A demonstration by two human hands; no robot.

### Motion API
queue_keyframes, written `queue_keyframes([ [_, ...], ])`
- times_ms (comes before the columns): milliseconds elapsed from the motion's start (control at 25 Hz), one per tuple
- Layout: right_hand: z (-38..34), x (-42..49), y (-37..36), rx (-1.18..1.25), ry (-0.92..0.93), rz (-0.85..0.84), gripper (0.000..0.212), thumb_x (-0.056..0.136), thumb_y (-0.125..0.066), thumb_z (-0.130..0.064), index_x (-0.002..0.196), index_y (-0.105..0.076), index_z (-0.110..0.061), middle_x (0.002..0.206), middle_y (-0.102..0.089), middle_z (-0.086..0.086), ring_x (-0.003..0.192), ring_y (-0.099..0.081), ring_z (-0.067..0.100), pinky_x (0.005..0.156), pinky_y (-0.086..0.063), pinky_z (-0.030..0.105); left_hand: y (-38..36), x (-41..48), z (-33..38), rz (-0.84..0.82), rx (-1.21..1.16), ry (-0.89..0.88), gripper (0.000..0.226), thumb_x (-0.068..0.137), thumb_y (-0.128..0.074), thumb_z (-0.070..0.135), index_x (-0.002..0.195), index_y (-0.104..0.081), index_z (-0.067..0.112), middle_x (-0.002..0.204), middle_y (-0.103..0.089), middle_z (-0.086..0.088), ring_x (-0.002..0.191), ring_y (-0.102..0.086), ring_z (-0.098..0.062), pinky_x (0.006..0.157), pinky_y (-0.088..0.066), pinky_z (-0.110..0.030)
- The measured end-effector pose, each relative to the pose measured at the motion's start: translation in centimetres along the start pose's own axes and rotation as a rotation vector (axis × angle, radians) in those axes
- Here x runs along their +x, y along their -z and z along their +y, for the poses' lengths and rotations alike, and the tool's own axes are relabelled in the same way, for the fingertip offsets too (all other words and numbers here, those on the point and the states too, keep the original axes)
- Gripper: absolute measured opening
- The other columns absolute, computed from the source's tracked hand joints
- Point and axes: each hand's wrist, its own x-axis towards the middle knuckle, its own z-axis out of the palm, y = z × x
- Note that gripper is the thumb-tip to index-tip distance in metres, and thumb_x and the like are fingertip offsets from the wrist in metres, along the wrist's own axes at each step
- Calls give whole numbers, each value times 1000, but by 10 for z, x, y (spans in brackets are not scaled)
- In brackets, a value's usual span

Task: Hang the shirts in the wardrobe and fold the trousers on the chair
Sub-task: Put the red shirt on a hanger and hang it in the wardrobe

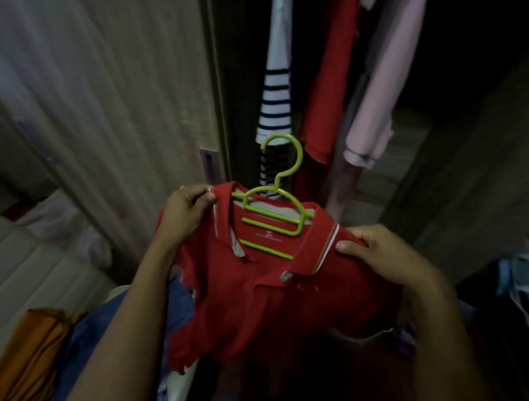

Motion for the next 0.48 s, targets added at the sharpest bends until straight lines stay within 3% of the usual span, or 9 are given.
queue_keyframes([
  [120,18,-40,19,1,-116,65,10,89,-61,-12,89,-71,-10,84,-72,-2,68,-58,-6,67,-46,15,-60,6,18,-167,-61,-40,16,86,-53,34,86,-62,20,76,-64,8,72,-53,5,71,-42,-23],
  [200,29,-63,27,-9,-208,115,10,89,-62,-13,85,-71,-16,81,-71,-8,69,-59,-4,69,-47,17,-96,6,28,-258,-75,-38,11,88,-61,21,97,-66,17,94,-68,-4,85,-57,-3,76,-41,-20],
  [280,47,-84,28,-16,-349,203,11,88,-63,-15,84,-72,-12,80,-72,0,75,-63,9,75,-50,30,-127,2,38,-258,-55,-6,25,87,-64,14,112,-65,12,112,-67,-6,96,-58,-10,83,-38,-14],
  [360,63,-97,21,-17,-482,302,15,87,-65,-19,83,-72,-7,82,-73,10,77,-66,21,78,-51,37,-143,-3,48,-200,-41,28,32,89,-62,11,120,-61,9,119,-64,-7,101,-58,-14,84,-36,-12],
  [480,77,-97,4,-16,-630,440,19,89,-63,-22,87,-71,-5,88,-72,16,81,-65,26,76,-48,34,-147,-4,61,-115,-51,50,34,92,-56,9,126,-56,7,122,-62,-11,106,-56,-14,83,-34,-10],
])
